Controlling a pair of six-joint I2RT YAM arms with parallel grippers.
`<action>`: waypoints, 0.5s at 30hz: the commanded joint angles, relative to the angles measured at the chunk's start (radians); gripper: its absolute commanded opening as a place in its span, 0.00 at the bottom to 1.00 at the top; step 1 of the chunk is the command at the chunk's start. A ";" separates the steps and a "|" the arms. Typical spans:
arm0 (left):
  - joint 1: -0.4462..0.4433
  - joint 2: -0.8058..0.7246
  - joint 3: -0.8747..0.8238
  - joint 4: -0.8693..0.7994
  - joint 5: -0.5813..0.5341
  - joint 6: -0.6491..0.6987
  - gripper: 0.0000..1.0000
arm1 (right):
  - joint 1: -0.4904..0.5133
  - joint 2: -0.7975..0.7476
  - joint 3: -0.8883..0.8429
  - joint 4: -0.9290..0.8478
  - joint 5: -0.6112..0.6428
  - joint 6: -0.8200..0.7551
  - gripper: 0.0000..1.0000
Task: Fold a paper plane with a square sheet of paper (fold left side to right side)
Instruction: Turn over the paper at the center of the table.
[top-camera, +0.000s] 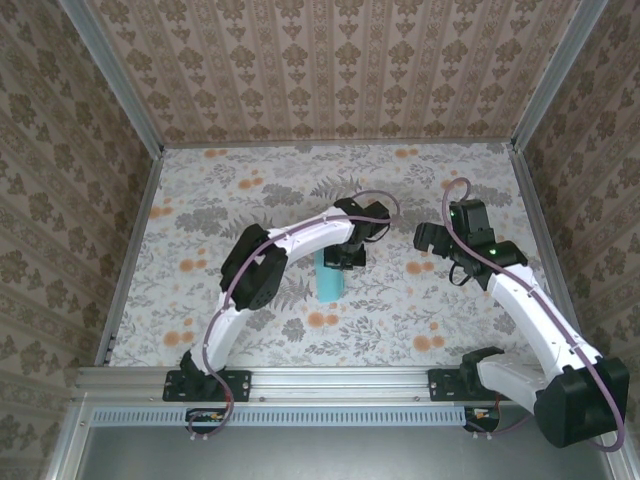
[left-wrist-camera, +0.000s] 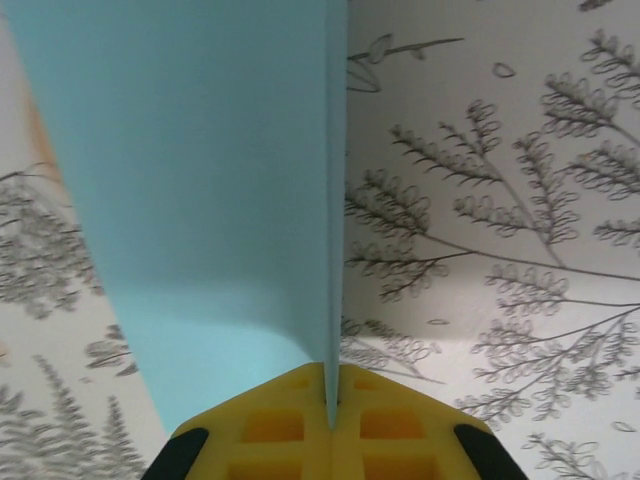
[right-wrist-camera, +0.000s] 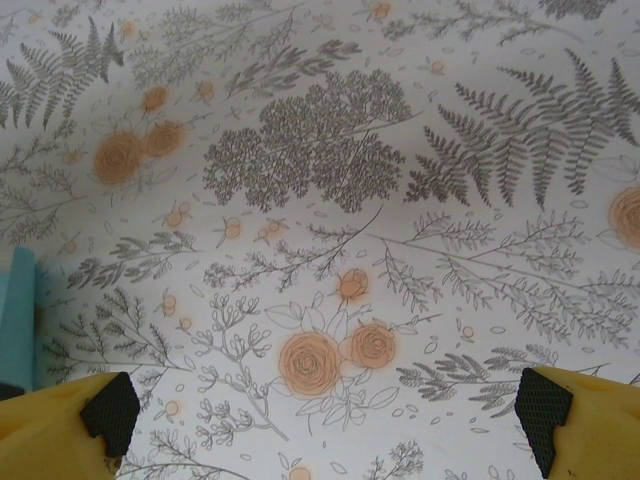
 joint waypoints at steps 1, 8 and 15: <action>0.018 -0.004 -0.023 0.064 0.111 0.058 0.15 | -0.005 0.011 -0.008 0.004 -0.045 0.015 1.00; 0.044 -0.104 -0.122 0.168 0.200 0.137 0.38 | -0.004 0.037 -0.008 0.007 -0.124 0.025 1.00; 0.088 -0.365 -0.380 0.452 0.327 0.220 0.72 | -0.002 0.105 -0.002 0.088 -0.283 0.038 0.97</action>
